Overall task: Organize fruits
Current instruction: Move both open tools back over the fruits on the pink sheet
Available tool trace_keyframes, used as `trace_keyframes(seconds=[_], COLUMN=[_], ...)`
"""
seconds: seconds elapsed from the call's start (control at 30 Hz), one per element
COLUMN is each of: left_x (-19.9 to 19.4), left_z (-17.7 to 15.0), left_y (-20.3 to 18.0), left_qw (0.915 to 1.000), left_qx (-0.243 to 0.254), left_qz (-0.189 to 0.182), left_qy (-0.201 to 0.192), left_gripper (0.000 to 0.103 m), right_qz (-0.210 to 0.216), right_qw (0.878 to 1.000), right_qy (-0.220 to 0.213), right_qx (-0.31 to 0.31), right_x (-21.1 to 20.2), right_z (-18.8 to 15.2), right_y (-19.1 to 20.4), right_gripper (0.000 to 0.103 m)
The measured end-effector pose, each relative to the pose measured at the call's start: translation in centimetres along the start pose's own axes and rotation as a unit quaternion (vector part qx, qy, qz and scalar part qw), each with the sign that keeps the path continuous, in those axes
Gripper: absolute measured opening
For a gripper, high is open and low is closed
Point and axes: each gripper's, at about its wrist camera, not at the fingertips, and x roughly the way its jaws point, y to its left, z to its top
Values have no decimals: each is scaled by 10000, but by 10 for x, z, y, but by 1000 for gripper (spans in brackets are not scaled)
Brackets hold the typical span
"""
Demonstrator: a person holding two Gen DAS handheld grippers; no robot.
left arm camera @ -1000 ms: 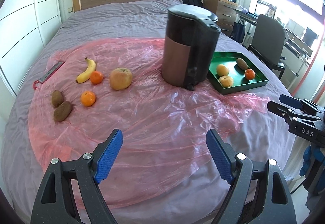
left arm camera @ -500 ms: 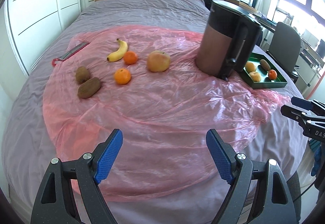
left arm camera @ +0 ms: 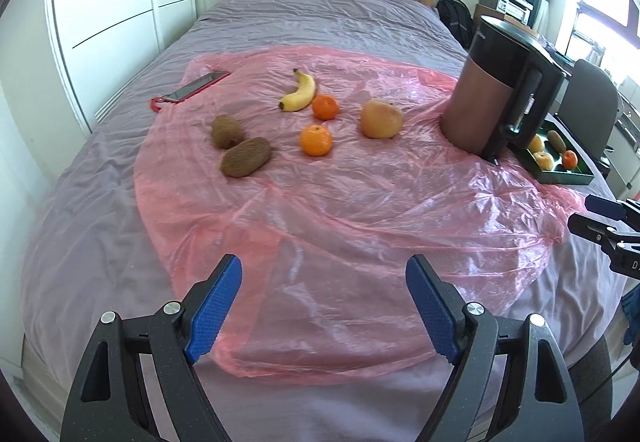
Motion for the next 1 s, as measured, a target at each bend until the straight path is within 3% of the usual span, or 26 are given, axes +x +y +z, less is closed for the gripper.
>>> trace_keyframes(seconds=[0.3, 0.6, 1.0], left_x=[7, 38, 125], left_z=[6, 25, 88], left_y=[40, 64, 85], left_qw=[9994, 9989, 9978], left_qx=[-299, -389, 402], left_qz=[177, 218, 76], left_qy=[-43, 127, 523], left_gripper=[80, 80, 80], right_qz=[400, 799, 1035], right_qw=[9986, 9959, 9940], right_qy=[-26, 59, 21], right_qx=[-356, -421, -359], right_x=[26, 64, 119], right_z=[23, 45, 91], right_y=[36, 52, 43], right_gripper=[103, 103, 103])
